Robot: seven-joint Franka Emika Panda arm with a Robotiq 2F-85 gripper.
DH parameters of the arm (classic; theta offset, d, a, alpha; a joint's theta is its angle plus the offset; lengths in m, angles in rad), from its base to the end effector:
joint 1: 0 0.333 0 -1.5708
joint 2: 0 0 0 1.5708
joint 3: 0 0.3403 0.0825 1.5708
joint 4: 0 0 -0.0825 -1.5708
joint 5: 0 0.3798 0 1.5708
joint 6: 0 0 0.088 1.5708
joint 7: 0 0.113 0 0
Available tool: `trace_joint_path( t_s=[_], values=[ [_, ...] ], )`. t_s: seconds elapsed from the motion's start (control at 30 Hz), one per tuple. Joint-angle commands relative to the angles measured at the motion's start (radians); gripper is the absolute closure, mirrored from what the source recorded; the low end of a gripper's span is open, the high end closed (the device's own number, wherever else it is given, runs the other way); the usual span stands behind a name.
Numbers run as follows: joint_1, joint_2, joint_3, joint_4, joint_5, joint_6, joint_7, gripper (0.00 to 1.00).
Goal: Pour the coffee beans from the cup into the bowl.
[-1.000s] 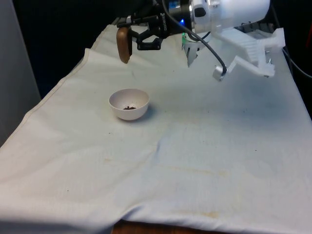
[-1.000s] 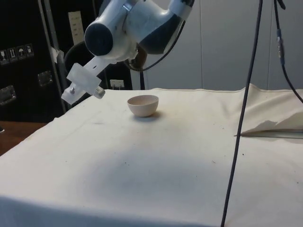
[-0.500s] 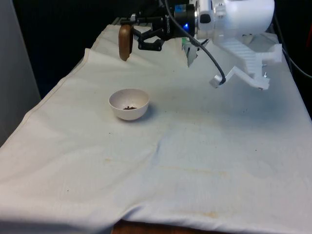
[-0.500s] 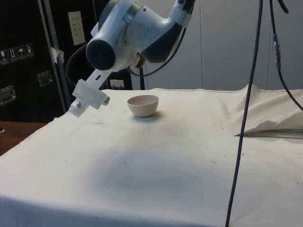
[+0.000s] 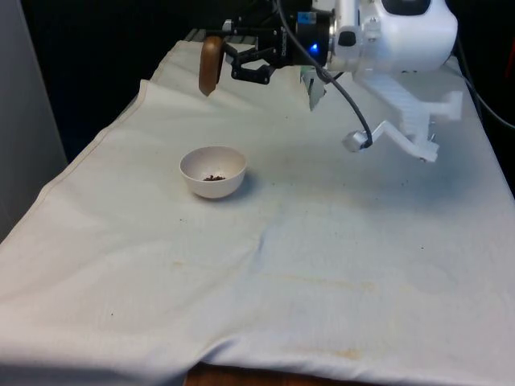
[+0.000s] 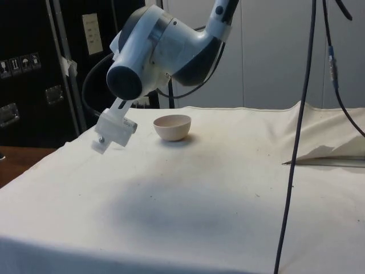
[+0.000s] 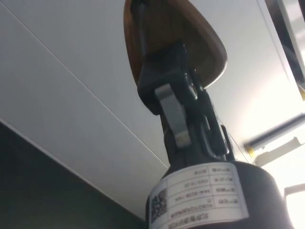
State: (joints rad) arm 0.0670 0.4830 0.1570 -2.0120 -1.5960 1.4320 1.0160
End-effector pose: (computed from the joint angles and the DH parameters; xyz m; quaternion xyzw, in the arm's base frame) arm 0.5842 -0.0010 0.2814 0.6880 0.0152 0.0869 0.7203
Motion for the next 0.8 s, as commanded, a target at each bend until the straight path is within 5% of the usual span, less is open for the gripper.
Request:
trace_joint_path(
  t_s=[0.0,0.2,0.77],
  values=[
    [0.007,0.007,0.001,0.004,-0.005,-0.017,0.003,0.99],
    [0.001,0.016,0.028,0.005,-0.014,-0.064,0.015,0.99],
    [0.001,0.018,0.029,0.006,-0.015,-0.073,0.018,0.99]
  ],
)
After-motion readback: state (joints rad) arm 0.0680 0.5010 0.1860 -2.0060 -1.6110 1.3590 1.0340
